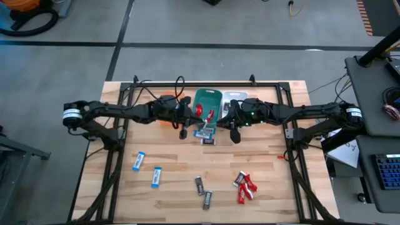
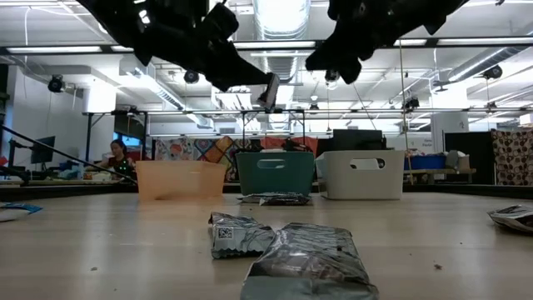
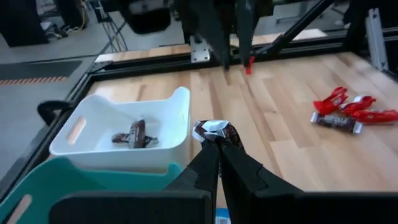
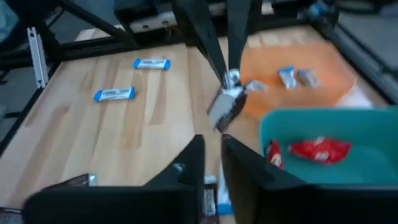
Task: Organize candy in baskets
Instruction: Put the brown chocolate into the white bin
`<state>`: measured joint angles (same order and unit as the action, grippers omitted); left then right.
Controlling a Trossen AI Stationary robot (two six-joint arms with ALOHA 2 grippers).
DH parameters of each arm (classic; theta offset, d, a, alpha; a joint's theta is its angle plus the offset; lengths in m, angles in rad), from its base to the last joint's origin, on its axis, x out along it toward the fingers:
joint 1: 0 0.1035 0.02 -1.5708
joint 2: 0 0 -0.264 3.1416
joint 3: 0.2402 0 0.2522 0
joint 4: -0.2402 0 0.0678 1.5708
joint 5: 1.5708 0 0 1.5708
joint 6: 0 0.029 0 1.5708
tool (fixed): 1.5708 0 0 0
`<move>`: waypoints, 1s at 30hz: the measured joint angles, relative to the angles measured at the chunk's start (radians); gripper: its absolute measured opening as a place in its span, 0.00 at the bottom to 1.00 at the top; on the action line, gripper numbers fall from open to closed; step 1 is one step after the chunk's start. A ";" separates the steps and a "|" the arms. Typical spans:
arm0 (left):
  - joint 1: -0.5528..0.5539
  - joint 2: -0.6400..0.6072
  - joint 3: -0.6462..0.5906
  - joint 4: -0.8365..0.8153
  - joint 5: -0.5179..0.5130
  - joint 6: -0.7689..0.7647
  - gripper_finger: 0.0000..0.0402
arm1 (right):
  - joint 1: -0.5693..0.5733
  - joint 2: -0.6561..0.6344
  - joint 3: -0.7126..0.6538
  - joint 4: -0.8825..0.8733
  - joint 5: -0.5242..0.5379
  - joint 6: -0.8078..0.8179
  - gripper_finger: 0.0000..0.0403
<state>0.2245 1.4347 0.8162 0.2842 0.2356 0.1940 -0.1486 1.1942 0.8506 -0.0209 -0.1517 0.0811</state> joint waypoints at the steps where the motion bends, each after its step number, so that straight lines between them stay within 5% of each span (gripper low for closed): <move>1: 0.000 0.002 0.000 0.008 0.012 -0.007 0.00 | 0.000 0.000 -0.004 -0.003 0.016 0.023 0.17; 8: -0.003 0.011 0.000 0.072 0.038 -0.048 0.00 | 0.000 0.048 -0.039 0.035 0.073 0.138 0.40; 16: -0.009 0.013 0.000 0.121 0.038 -0.076 0.00 | 0.001 0.165 -0.044 0.259 -0.013 0.104 0.56; 25: -0.031 0.018 0.000 0.123 0.037 -0.080 0.00 | 0.000 0.203 -0.044 0.355 -0.023 0.077 0.54; 30: -0.034 0.024 0.000 0.125 0.037 -0.081 0.00 | 0.000 0.203 -0.044 0.382 -0.047 0.063 0.42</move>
<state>0.1905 1.4587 0.8158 0.4090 0.2724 0.1130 -0.1482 1.3972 0.8070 0.3611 -0.1985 0.1443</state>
